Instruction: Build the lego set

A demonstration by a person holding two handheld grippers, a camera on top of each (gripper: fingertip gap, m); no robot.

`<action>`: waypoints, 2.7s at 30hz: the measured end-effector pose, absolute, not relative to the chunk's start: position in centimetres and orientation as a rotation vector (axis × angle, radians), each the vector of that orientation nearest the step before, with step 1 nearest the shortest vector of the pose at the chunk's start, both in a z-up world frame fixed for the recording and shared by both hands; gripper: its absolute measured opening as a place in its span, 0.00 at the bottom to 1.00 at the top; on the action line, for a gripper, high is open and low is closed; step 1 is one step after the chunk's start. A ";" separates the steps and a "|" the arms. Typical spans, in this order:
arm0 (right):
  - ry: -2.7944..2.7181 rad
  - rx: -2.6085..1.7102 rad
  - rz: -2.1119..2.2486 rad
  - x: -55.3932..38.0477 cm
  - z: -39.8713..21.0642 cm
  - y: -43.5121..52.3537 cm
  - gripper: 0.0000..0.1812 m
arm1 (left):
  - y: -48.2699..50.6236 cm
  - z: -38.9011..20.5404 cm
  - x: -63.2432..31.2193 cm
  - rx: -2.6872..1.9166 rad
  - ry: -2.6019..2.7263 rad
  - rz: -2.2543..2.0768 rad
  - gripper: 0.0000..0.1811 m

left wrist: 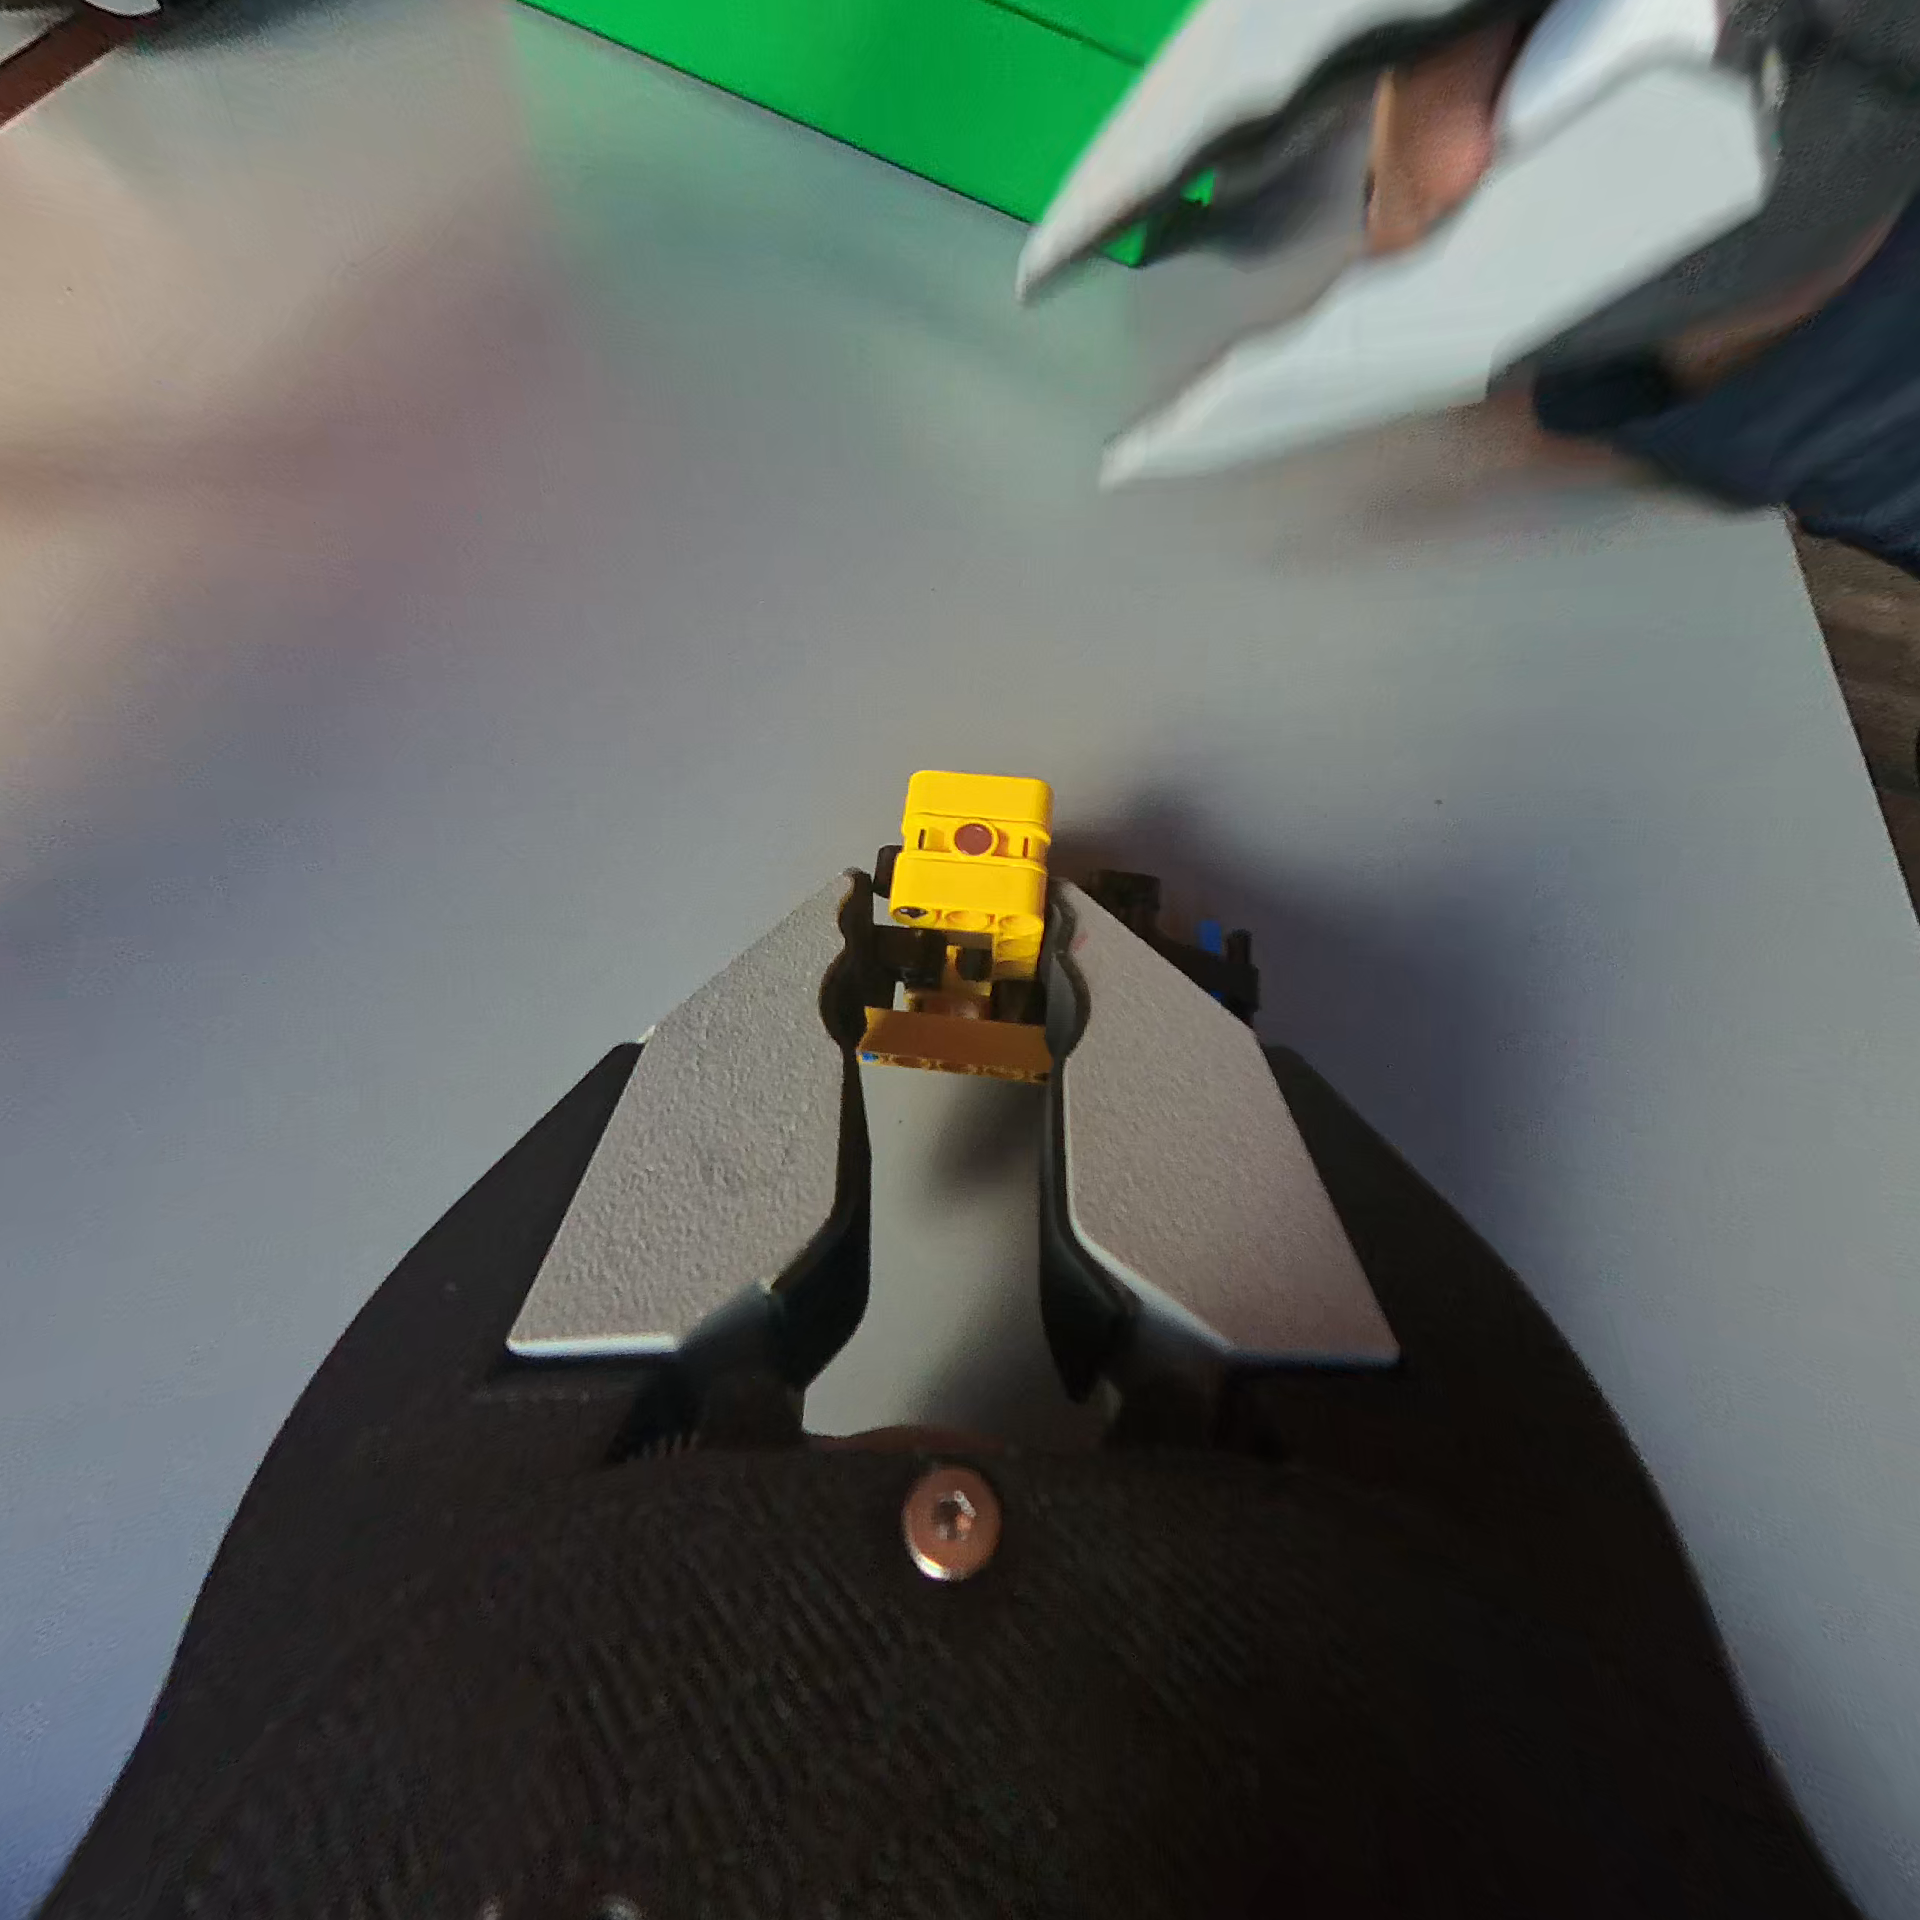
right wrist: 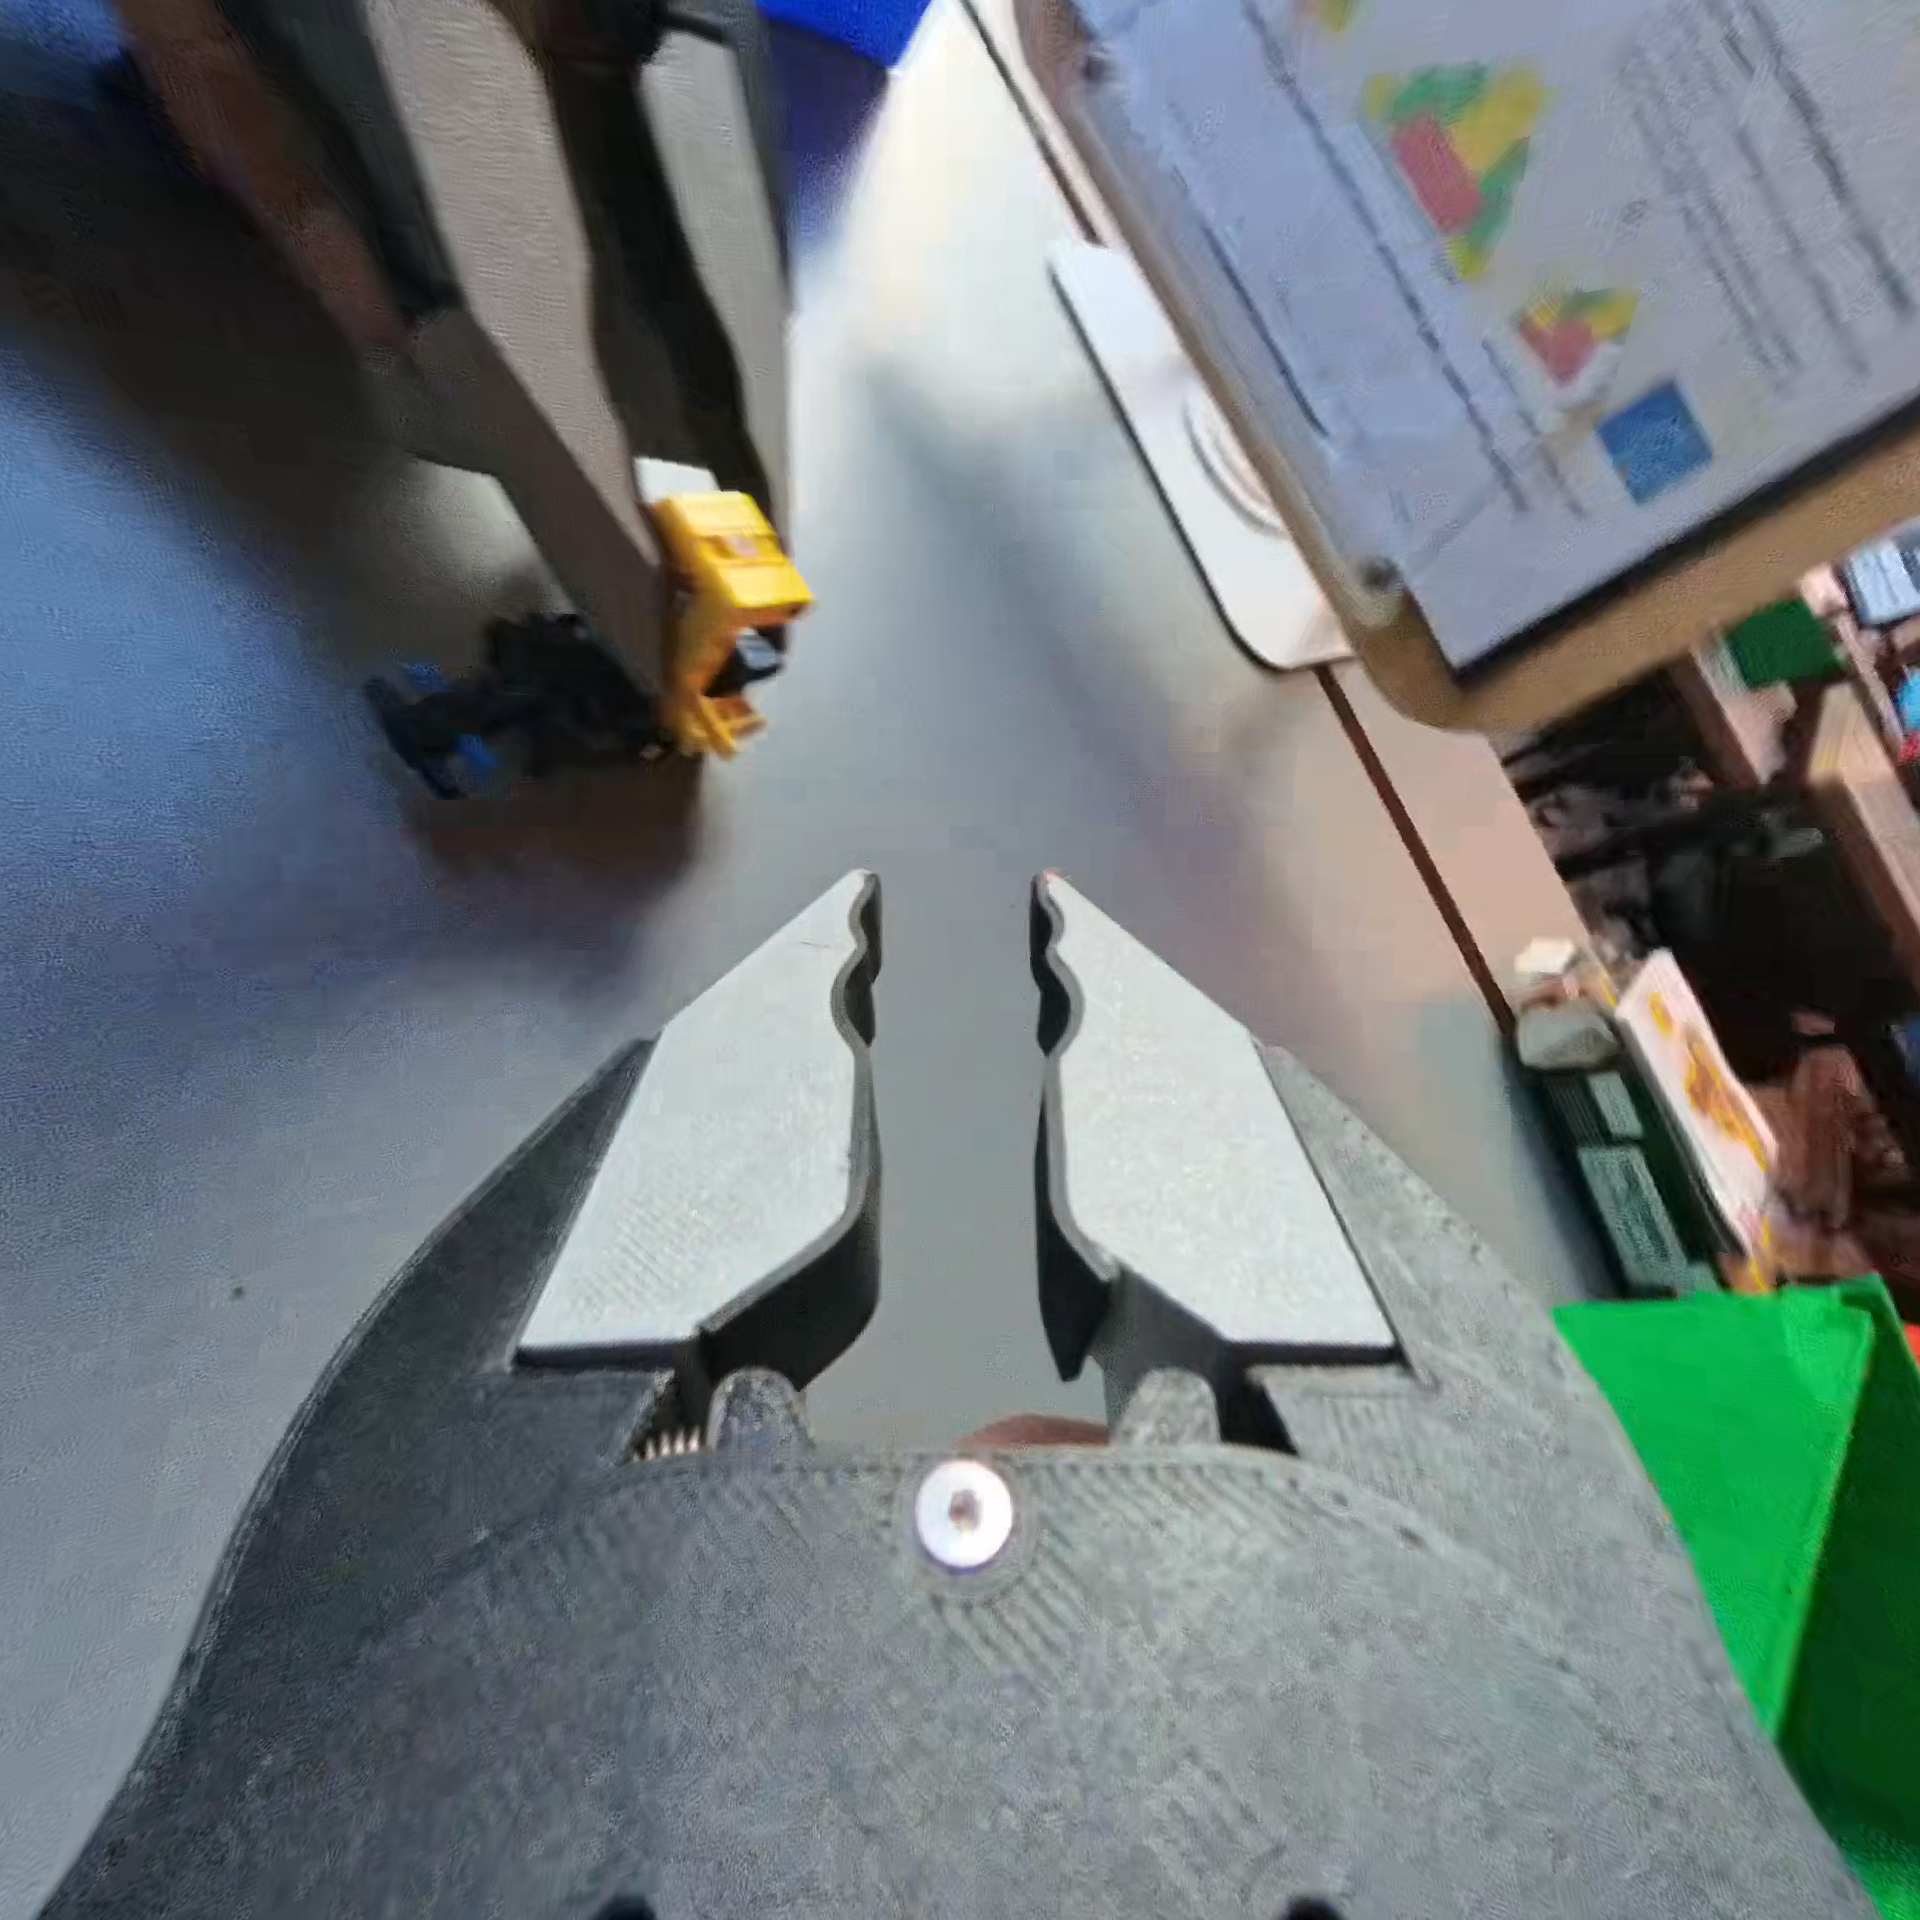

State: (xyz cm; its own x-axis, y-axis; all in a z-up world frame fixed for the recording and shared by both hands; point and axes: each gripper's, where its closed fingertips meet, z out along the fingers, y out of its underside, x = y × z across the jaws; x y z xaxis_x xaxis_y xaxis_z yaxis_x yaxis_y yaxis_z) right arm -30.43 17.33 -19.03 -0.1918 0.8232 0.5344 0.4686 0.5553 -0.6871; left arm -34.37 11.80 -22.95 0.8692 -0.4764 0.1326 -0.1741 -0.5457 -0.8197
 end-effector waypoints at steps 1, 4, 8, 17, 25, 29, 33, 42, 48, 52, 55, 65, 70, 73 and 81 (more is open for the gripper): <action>-1.903 -0.992 0.434 -31.5 -20.1 15.8 0.15 | 11.8 -23.0 -34.3 -2.142 0.475 -0.420 0.16; -1.999 -0.792 0.224 -33.5 -22.3 14.2 0.12 | 11.7 -23.0 -34.2 -2.142 0.479 -0.431 0.16; -2.022 -0.532 0.018 -34.2 -23.1 12.9 0.01 | 11.9 -22.9 -34.6 -2.157 0.411 -0.514 0.16; -1.935 -0.351 -0.219 -35.6 -23.2 12.5 0.01 | 12.3 -23.0 -35.5 -2.172 0.311 -0.562 0.16; -1.893 -0.340 -0.072 -33.6 -22.5 13.6 0.02 | 12.6 -22.1 -33.8 -2.104 0.328 -0.462 0.16; -1.964 -0.287 0.219 -30.2 -23.3 13.6 0.27 | 12.2 -22.3 -36.6 -2.119 0.279 -0.289 0.07; -1.852 -0.784 0.239 -30.9 -22.9 18.6 0.37 | 13.2 -22.2 -36.0 -2.117 0.267 -0.393 0.07; -1.839 -1.063 0.828 -31.4 -19.3 14.3 0.78 | 13.4 -22.1 -35.8 -2.116 0.220 -0.542 0.07; -1.850 -1.487 1.194 -31.2 -20.2 14.2 0.77 | 13.4 -22.1 -35.8 -2.115 0.207 -0.566 0.07; -1.525 -1.961 1.850 -32.6 -18.2 14.5 0.76 | 13.3 -22.1 -35.7 -2.115 0.219 -0.556 0.07; -1.287 -2.035 2.049 -33.1 -17.6 16.7 0.75 | 13.3 -22.1 -35.7 -2.115 0.220 -0.557 0.07; -1.367 -1.850 1.549 -33.5 -19.1 19.3 0.75 | 13.2 -22.1 -35.6 -2.115 0.229 -0.559 0.07; -1.400 -1.693 1.467 -33.3 -17.7 19.7 0.75 | 13.1 -22.1 -35.3 -2.114 0.252 -0.557 0.07; -1.439 -1.621 1.396 -33.4 -17.7 19.5 0.75 | 13.0 -22.1 -34.8 -2.111 0.306 -0.546 0.08; -1.526 -1.281 1.126 -33.5 -15.8 17.7 0.62 | 13.0 -21.5 -35.9 -2.091 0.343 -0.387 0.30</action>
